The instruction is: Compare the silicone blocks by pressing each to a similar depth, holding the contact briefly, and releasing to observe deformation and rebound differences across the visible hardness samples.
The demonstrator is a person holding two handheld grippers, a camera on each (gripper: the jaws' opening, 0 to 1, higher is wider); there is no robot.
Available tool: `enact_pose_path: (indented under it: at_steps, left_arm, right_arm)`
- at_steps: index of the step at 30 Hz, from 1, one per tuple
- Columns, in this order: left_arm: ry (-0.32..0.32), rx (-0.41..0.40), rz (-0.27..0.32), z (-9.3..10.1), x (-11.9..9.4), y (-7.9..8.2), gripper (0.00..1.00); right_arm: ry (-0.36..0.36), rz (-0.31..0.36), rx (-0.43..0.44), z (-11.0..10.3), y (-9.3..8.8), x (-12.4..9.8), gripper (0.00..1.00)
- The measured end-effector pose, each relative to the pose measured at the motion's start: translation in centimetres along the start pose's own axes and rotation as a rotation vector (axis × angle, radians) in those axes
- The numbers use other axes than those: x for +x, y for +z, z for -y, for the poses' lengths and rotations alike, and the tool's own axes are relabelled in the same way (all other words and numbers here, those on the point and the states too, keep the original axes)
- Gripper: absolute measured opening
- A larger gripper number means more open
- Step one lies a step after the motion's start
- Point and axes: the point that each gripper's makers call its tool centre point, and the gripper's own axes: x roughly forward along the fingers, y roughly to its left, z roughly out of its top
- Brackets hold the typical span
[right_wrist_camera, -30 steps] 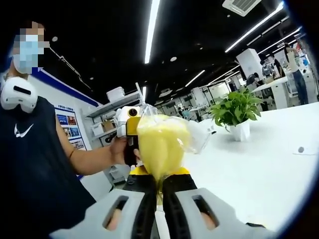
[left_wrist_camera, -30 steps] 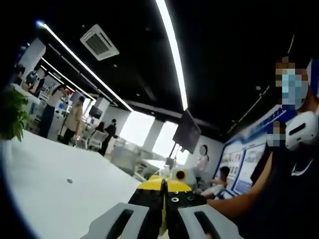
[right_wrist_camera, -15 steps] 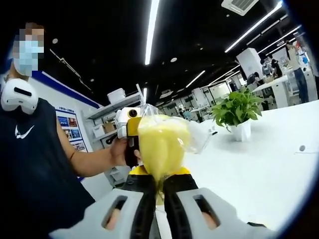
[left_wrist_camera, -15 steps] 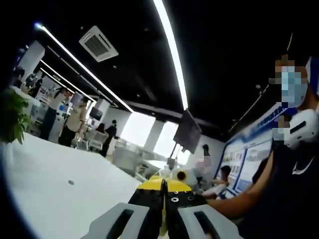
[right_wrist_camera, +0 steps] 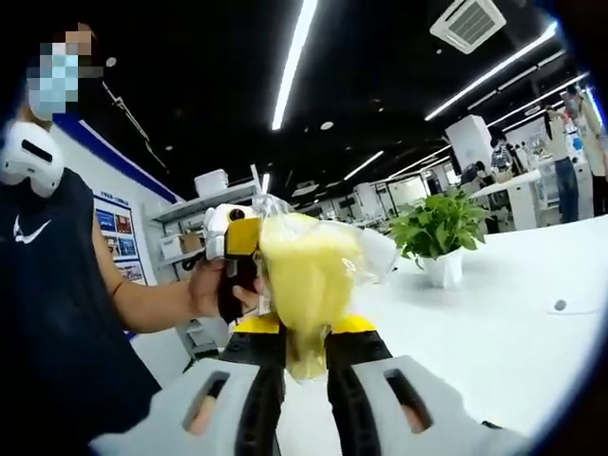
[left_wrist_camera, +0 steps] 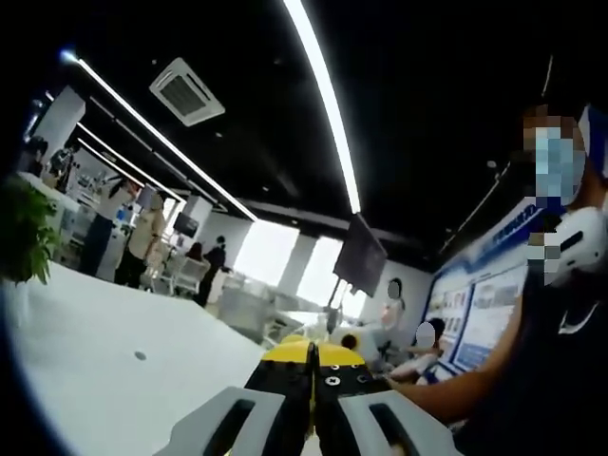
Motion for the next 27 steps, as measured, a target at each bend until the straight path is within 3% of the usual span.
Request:
enact_pose_path:
  at_steps: [3,8,12,16,18,27]
  left_arm:
    - [0.002,-0.008,0.006,-0.1,0.0,0.2,0.00]
    - [0.011,-0.006,0.004,-0.5,-0.1,0.3,0.00]
    - [0.017,-0.006,0.003,-0.6,-0.2,0.4,0.00]
    - [0.021,-0.006,0.004,-0.7,-0.2,0.5,0.00]
    - [0.031,-0.005,0.006,-1.0,-0.2,0.5,0.00]
    - [0.074,-0.009,0.009,-2.2,-0.7,0.5,0.00]
  right_arm:
    - [-0.053,0.005,-0.051,0.7,0.2,-0.2,0.33]
    - [-0.117,0.032,-0.062,1.8,0.5,-1.1,0.63]
    - [-0.213,0.056,-0.086,3.4,0.8,-2.4,0.87]
    - [-0.241,0.065,-0.089,4.0,1.0,-3.3,0.90]
    - [-0.295,0.075,-0.119,4.9,1.4,-3.8,0.96]
    - [-0.392,0.025,-0.172,6.6,0.5,-6.5,0.96]
